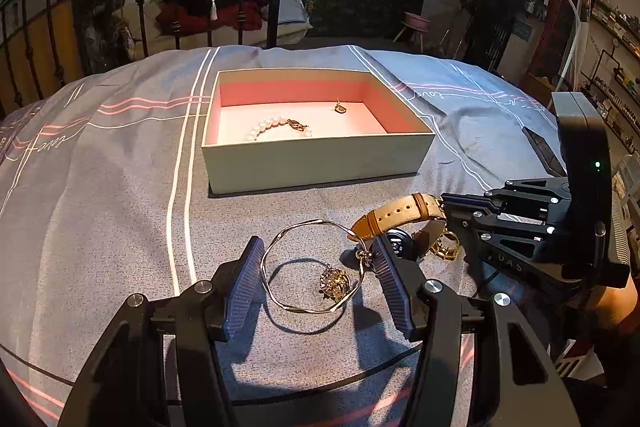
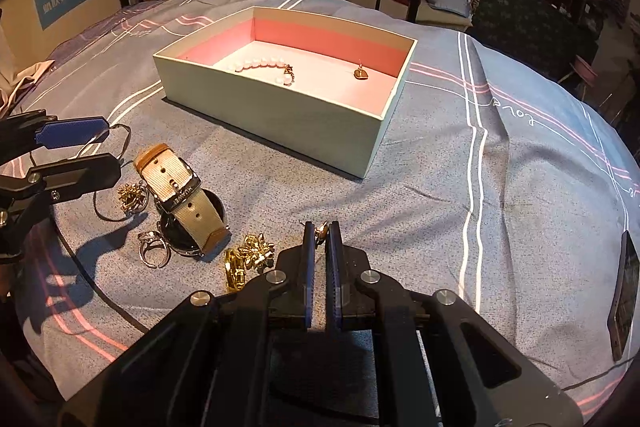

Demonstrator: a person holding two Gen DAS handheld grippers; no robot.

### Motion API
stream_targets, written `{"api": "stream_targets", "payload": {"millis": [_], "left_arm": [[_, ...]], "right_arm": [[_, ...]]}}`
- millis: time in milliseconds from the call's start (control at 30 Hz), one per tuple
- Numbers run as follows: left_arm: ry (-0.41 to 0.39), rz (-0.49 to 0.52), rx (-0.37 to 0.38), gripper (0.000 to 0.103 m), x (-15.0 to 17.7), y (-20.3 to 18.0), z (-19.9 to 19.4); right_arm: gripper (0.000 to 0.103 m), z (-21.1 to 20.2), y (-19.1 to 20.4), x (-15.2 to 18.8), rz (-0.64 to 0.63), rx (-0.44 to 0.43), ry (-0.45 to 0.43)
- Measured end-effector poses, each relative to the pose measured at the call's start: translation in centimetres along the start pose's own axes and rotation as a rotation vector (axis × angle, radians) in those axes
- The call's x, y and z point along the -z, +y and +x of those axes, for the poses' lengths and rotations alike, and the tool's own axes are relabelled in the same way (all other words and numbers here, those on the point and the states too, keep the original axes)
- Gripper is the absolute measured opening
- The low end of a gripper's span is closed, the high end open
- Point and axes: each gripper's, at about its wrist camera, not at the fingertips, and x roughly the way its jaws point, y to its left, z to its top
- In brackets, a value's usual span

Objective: Organize jewelry

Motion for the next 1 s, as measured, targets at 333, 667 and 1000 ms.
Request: {"api": "stream_targets", "payload": {"millis": [333,667,1000], "left_arm": [[-0.039,0.003,-0.002,0.055,-1.3,-0.1,-0.7],[-0.094,0.016,0.000,0.055,-4.9,-0.3,-0.5],[-0.049,-0.070,-0.033,0.055,-11.6,1.2,3.6]], "right_arm": [[0.004,-3.2,-0.9,-0.8,0.067,-0.048,-0.115],[0.004,-3.5,-0.9,-4.1,0.074,-0.096,-0.162],[0.005,0.1,-1.4,-10.9,0.097,-0.084,-0.145]]}}
